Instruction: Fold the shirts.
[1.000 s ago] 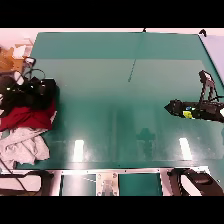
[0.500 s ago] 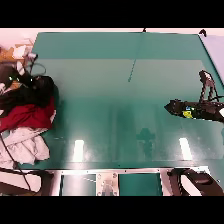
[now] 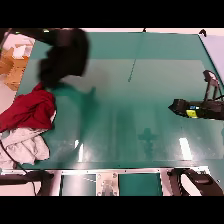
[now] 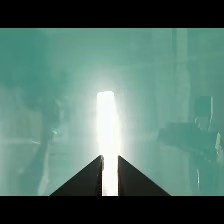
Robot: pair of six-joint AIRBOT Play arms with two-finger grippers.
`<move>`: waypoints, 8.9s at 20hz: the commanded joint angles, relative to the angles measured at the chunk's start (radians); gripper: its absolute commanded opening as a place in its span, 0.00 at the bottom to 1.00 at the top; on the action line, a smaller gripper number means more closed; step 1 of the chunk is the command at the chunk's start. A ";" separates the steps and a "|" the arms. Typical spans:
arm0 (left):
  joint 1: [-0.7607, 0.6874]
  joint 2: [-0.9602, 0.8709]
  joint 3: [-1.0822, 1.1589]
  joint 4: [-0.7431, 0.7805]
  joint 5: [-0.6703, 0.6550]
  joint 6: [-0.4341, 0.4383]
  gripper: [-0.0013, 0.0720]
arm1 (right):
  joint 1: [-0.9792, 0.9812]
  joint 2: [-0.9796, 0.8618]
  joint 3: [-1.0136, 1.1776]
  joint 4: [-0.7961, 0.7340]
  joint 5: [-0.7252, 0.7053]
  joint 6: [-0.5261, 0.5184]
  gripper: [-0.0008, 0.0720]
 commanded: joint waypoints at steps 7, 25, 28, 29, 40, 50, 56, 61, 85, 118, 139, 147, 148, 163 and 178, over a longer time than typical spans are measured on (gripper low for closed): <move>-0.392 -0.147 -0.270 -0.164 0.170 -0.081 0.43 | -0.230 -0.011 0.064 0.003 0.143 -0.037 0.38; -0.211 0.059 -1.137 -0.573 0.332 -0.026 0.95 | -0.145 -1.015 0.600 0.460 0.065 -0.351 0.70; -0.284 -0.005 -1.153 -0.607 0.434 -0.026 0.95 | -0.105 -1.161 0.754 0.459 0.037 -0.320 0.70; -0.302 -0.038 -1.152 -0.647 0.459 -0.015 0.95 | -0.098 -1.201 0.793 0.459 0.037 -0.313 0.70; -0.301 -0.084 -1.088 -0.872 0.519 0.208 0.05 | -0.017 -1.323 0.916 0.463 0.022 -0.312 0.30; 0.011 0.327 -0.724 -0.172 0.215 -0.137 0.05 | -0.213 -0.970 1.228 0.463 0.220 -0.333 0.03; 0.035 0.464 -0.104 -0.085 0.105 -0.143 0.05 | -0.334 -0.532 1.228 0.463 0.142 -0.363 0.03; 0.035 0.491 0.204 -0.026 0.001 -0.182 0.05 | -0.435 -0.269 1.229 0.462 -0.019 -0.363 0.03; 0.072 -0.312 -0.268 0.040 0.359 -0.105 0.06 | -0.187 -0.988 0.764 0.443 -0.154 -0.404 0.08; 0.499 -0.097 -1.078 -0.633 0.108 0.321 0.05 | -0.728 -0.533 0.219 0.383 0.202 -0.428 0.36; 0.578 -0.045 -1.079 -0.629 0.168 0.348 0.06 | -0.731 -0.386 -0.425 0.548 -0.117 -0.484 0.59; 0.580 -0.012 -1.053 -0.650 0.115 0.348 0.05 | -0.645 -0.367 -0.330 0.548 -0.060 -0.482 0.04; 0.580 0.026 -1.032 -0.679 0.098 0.348 0.05 | -0.645 -0.352 -0.261 0.560 -0.025 -0.475 0.04; 0.580 0.674 0.151 -0.614 0.225 0.155 0.05 | -0.661 -0.189 1.239 0.705 0.047 -0.373 0.04; 0.463 0.366 -0.595 -0.726 0.140 0.267 0.05 | -0.494 -0.278 0.474 0.625 -0.106 -0.443 0.04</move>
